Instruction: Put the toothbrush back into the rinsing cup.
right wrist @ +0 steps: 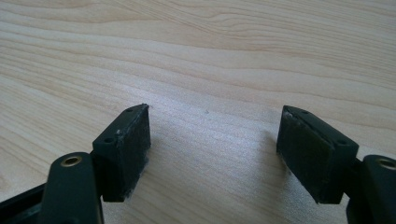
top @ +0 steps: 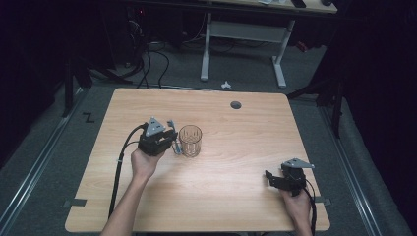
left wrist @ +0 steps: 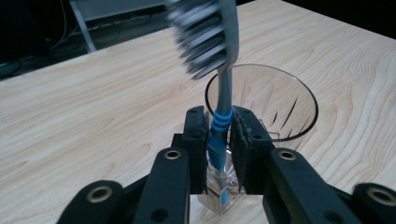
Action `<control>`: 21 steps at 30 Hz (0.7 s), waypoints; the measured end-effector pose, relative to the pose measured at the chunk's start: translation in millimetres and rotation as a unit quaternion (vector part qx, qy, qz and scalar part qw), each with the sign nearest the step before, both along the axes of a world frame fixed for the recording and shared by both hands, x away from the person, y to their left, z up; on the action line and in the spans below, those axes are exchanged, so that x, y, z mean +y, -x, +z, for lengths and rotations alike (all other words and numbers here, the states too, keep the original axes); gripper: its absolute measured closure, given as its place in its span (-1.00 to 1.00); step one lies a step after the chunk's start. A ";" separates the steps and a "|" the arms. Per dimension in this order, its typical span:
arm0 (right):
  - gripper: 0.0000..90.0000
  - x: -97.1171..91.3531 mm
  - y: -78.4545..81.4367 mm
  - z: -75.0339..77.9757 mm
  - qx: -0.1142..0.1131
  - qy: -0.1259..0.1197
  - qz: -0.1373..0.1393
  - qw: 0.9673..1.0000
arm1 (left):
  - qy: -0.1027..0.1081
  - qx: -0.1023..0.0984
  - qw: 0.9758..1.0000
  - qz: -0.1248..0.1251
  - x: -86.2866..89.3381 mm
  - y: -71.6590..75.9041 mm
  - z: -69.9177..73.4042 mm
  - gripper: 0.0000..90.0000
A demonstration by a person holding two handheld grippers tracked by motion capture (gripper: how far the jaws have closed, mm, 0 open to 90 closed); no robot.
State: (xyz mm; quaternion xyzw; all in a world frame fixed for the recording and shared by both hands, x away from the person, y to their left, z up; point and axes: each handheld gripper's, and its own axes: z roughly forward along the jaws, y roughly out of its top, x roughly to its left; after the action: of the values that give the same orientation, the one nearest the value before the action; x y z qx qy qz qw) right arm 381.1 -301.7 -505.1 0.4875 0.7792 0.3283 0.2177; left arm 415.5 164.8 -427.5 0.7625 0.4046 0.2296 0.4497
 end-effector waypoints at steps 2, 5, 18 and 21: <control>-0.42 0.0 0.0 0.0 0.000 0.000 0.000 1.000 | 0.001 0.003 1.000 0.000 0.4 -0.4 -0.3 0.65; -0.42 0.0 0.0 0.0 0.000 0.000 0.000 1.000 | 0.001 0.006 1.000 0.000 0.6 -0.6 -0.3 0.62; -0.42 0.0 0.0 0.0 0.000 0.000 0.000 1.000 | 0.007 0.020 1.000 0.007 5.4 1.3 3.0 0.34; -0.42 0.0 0.0 0.0 0.000 0.000 0.000 1.000 | 0.006 0.022 1.000 0.009 7.0 2.4 4.1 0.29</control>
State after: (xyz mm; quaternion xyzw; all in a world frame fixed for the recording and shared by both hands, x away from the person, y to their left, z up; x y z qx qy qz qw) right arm 381.1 -301.7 -505.1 0.4877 0.7791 0.3284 0.2175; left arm 413.1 171.8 -423.4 0.7606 0.4228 0.2144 0.4435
